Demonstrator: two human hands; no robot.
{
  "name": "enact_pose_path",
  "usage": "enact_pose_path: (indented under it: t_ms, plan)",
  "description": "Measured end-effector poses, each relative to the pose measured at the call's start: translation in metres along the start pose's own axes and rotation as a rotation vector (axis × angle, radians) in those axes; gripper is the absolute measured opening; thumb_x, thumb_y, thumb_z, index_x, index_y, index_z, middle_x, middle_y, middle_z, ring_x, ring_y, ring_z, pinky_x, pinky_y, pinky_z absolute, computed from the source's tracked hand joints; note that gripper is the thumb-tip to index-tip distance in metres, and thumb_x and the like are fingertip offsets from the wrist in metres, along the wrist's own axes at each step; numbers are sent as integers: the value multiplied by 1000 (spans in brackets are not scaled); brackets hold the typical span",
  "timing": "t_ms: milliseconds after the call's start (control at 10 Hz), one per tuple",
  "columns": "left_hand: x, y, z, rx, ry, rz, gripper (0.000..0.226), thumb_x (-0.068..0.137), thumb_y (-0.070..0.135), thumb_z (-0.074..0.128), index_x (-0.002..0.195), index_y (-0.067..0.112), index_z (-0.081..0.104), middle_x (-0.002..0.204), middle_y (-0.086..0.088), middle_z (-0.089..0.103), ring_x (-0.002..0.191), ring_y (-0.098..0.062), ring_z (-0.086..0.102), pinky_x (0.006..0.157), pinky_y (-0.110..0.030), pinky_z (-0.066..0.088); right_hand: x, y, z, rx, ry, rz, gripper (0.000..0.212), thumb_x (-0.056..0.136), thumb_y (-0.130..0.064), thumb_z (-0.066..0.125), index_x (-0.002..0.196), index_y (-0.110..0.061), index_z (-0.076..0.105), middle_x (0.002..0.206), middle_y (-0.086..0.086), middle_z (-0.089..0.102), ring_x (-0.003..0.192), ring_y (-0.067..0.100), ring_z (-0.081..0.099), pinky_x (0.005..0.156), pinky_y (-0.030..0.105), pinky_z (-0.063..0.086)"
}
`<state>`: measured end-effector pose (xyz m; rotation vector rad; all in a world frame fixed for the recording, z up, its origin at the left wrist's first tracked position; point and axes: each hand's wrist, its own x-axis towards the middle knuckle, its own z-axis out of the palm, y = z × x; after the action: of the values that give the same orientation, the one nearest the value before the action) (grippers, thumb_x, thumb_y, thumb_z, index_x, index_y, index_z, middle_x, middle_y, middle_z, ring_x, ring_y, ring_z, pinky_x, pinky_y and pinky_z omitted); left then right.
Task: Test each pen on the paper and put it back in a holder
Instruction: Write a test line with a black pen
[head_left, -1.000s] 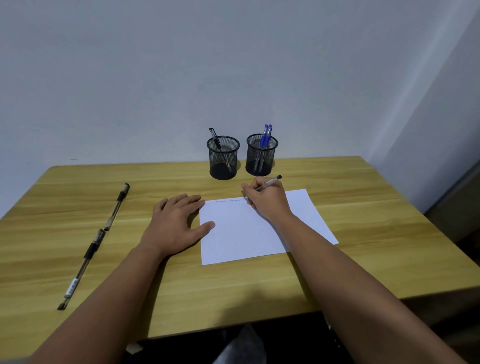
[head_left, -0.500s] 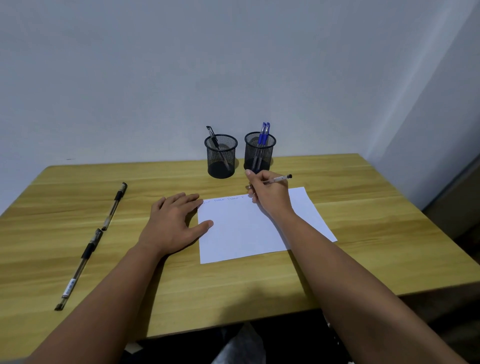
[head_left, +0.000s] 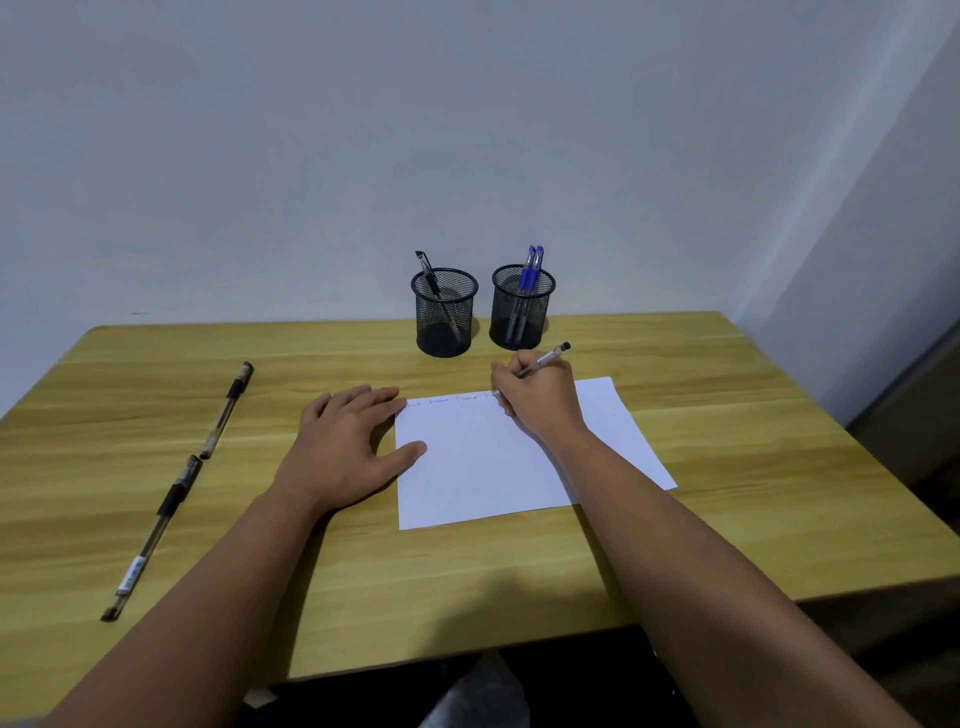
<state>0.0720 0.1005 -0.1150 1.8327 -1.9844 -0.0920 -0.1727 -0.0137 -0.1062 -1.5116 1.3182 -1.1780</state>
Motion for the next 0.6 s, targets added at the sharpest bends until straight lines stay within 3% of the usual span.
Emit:
enact_pose_path:
  t_ms: [200, 500, 600]
  plan:
    - [0, 0, 0, 0, 2, -2, 76, 80, 81, 45, 143, 39, 53, 154, 22, 43, 147, -9, 30, 121, -49, 17, 0, 1, 1, -34, -7, -22, 33, 96, -11, 73, 72, 8, 61, 63, 29, 63, 46, 23, 58, 48, 32, 47]
    - [0, 1, -1, 1, -2, 0, 77, 80, 80, 46, 144, 38, 53, 154, 21, 43, 148, -10, 30, 121, -48, 16, 2, 4, 0, -13, 21, -7, 35, 96, -13, 72, 69, 5, 58, 62, 29, 62, 51, 33, 61, 52, 35, 51]
    - [0, 1, -1, 7, -7, -2, 77, 80, 81, 45, 144, 39, 52, 154, 21, 43, 148, -10, 30, 121, -48, 16, 3, 6, 1, -24, 32, 4, 38, 93, -14, 71, 61, -6, 54, 52, 16, 54, 52, 30, 59, 55, 37, 52]
